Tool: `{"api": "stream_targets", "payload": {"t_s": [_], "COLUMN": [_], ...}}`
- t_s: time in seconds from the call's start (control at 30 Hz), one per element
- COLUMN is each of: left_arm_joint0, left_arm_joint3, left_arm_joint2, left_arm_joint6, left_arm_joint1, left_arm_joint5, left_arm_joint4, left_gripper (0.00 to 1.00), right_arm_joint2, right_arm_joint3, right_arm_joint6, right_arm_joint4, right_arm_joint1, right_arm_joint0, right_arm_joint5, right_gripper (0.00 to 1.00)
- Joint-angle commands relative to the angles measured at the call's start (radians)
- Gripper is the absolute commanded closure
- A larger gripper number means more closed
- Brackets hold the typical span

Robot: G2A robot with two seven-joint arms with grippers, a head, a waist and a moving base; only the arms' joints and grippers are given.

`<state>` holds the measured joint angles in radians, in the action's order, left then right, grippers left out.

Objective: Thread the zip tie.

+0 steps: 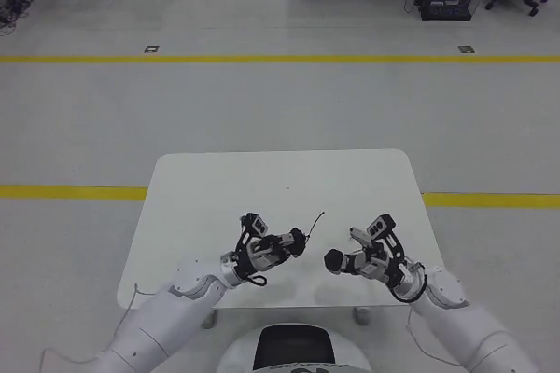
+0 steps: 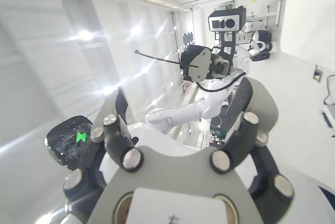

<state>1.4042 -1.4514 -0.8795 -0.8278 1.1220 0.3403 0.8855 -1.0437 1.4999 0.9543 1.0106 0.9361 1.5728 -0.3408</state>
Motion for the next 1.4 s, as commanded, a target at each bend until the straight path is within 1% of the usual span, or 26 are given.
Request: {"api": "stream_targets", "payload": {"t_s": [0.0,0.07,0.1,0.33,0.37,0.4,0.47,0.5,0.63,0.7,0.87,0.93,1.0,1.2,1.27,1.37], "left_arm_joint0": [-0.006,-0.01,-0.015,-0.015,-0.012,-0.006,0.001,0.002,-0.004,-0.015,-0.015,-0.011,-0.006,-0.006,-0.008,-0.011], "left_arm_joint3": [0.003,0.002,-0.002,-0.002,-0.007,-0.019,-0.024,-0.021,0.004,0.017,0.017,0.01,0.006,0.015,0.022,0.025], "left_arm_joint2": [0.005,0.009,0.008,0.008,0.011,0.019,0.026,0.029,0.038,0.04,0.04,0.045,0.051,0.066,0.069,0.058], "left_arm_joint6": [0.025,0.042,0.036,0.036,0.042,0.039,0.019,-0.002,-0.048,-0.053,-0.053,-0.033,-0.03,-0.049,-0.055,-0.068], "left_arm_joint1": [0.008,0.018,0.021,0.021,0.022,0.024,0.029,0.032,0.042,0.044,0.044,0.046,0.049,0.061,0.065,0.073], "left_arm_joint5": [0.0,0.0,0.0,0.0,-0.003,-0.011,-0.017,-0.019,-0.015,-0.012,-0.012,-0.024,-0.03,-0.015,-0.004,0.0], "left_arm_joint4": [-0.004,-0.015,-0.037,-0.037,-0.033,-0.011,0.049,0.087,0.175,0.16,0.16,0.161,0.176,0.217,0.222,0.22], "left_gripper": [1.0,1.0,1.0,1.0,1.0,1.0,1.0,1.0,1.0,1.0,1.0,1.0,1.0,1.0,1.0,1.0], "right_arm_joint2": [-0.002,-0.001,-0.006,-0.006,-0.004,0.001,0.007,0.009,0.014,0.011,0.011,0.012,0.013,0.015,0.014,0.013], "right_arm_joint3": [-0.008,-0.022,-0.025,-0.025,-0.017,-0.007,0.001,0.004,-0.015,-0.027,-0.027,-0.015,-0.008,-0.013,-0.018,-0.023], "right_arm_joint6": [0.005,0.008,0.006,0.006,-0.007,-0.009,0.004,0.021,0.06,0.066,0.066,0.048,0.046,0.075,0.08,0.089], "right_arm_joint4": [0.022,0.015,0.011,0.011,0.011,0.025,0.061,0.096,0.177,0.182,0.182,0.18,0.176,0.221,0.222,0.231], "right_arm_joint1": [0.011,0.025,0.03,0.03,0.031,0.035,0.041,0.046,0.06,0.063,0.063,0.065,0.069,0.083,0.086,0.092], "right_arm_joint0": [-0.002,-0.007,-0.009,-0.009,-0.008,-0.004,-0.001,0.001,-0.001,-0.006,-0.006,-0.004,-0.001,0.0,-0.002,-0.003], "right_arm_joint5": [0.001,0.001,0.001,0.001,0.006,0.005,0.002,0.001,0.006,0.008,0.008,0.015,0.017,0.029,0.032,0.044], "right_gripper": [0.0,0.0,0.0,0.0,0.0,0.0,0.0,0.0,0.0,0.0,0.0,0.0,0.0,0.0,0.0,0.0]}}
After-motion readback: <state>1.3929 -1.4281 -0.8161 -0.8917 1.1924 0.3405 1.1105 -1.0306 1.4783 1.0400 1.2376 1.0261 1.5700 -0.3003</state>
